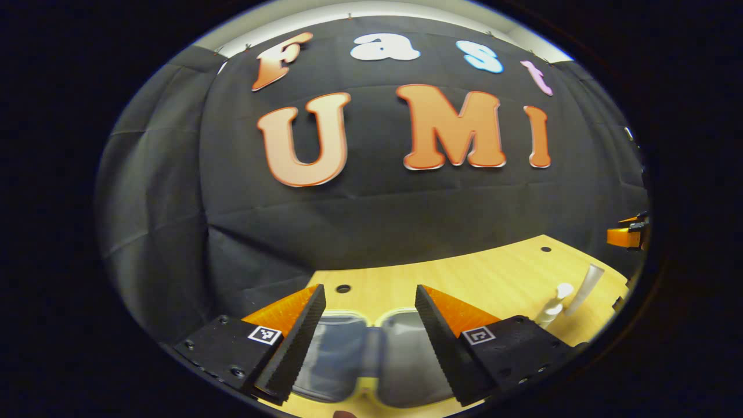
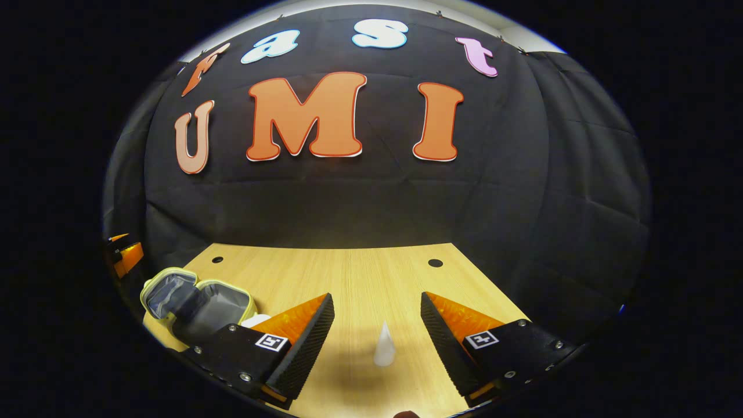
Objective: First open the suitcase, pack the skin care products into it, and then close the suitcase.
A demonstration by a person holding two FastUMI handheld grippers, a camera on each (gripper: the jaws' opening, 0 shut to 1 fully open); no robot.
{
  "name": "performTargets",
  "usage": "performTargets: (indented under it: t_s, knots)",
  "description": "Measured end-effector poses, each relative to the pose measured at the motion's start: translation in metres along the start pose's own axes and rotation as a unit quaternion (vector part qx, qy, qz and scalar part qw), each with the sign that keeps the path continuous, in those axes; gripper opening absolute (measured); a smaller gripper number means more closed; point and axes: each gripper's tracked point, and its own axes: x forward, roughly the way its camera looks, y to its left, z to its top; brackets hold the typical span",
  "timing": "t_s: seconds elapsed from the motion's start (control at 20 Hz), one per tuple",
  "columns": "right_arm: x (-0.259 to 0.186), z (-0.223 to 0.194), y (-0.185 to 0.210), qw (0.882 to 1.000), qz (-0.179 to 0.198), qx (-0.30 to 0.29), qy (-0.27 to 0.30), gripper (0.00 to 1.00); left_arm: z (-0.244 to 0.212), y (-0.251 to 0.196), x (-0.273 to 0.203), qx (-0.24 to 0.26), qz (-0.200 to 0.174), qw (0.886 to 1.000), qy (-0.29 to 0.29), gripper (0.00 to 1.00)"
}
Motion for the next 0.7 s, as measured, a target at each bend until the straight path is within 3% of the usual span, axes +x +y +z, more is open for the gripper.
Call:
performTargets:
  t_s: [0.3, 0.5, 0.7]
  knots:
    - [0.01, -0.025, -0.045, 0.999, 0.029, -0.033, 0.003, 0.95, -0.04, -0.174, -0.006, 0.01, -0.066, 0.998, 0.018, 0.99]
    - [0.014, -0.04, -0.069, 0.998, 0.035, -0.044, 0.011, 0.95, -0.08, -0.245, -0.016, 0.02, -0.087, 0.995, 0.038, 0.99]
    - [0.018, -0.051, -0.081, 0.998, 0.043, -0.044, 0.016, 0.95, -0.118, -0.286, -0.015, 0.005, -0.097, 0.993, 0.061, 0.99]
